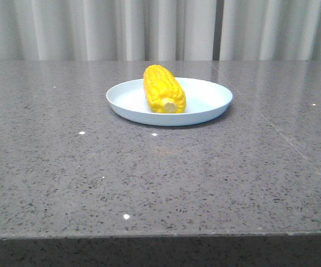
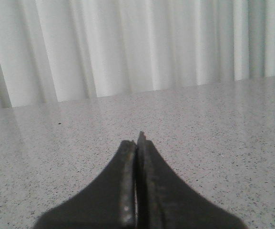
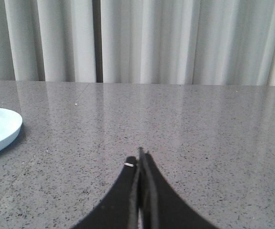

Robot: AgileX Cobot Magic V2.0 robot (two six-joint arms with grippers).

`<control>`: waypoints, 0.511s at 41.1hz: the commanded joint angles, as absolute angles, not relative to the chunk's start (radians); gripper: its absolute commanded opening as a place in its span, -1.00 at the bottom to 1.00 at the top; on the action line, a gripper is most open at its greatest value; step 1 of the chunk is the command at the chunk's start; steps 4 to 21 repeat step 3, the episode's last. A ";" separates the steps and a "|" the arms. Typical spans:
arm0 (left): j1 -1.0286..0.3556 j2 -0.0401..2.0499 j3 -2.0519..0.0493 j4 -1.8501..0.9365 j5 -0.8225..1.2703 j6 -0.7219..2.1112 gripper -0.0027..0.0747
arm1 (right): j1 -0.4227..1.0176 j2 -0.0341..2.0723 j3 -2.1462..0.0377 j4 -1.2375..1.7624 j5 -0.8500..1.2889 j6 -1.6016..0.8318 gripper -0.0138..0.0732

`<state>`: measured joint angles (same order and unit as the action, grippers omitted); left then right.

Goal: Place corn on plate with both arms

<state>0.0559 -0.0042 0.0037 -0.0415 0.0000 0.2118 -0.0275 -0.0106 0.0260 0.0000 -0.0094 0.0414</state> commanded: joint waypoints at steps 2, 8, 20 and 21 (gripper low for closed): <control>0.050 -0.026 0.009 -0.048 -0.074 0.204 -0.98 | -0.018 -0.028 0.022 0.000 -0.101 0.030 -0.84; 0.050 -0.026 0.009 -0.048 -0.074 0.204 -0.98 | -0.018 -0.028 0.022 0.000 -0.101 0.030 -0.84; 0.050 -0.026 0.009 -0.048 -0.074 0.204 -0.98 | -0.018 -0.028 0.022 0.000 -0.101 0.030 -0.84; 0.050 -0.026 0.009 -0.048 -0.074 0.204 -0.98 | -0.018 -0.028 0.022 0.000 -0.101 0.030 -0.84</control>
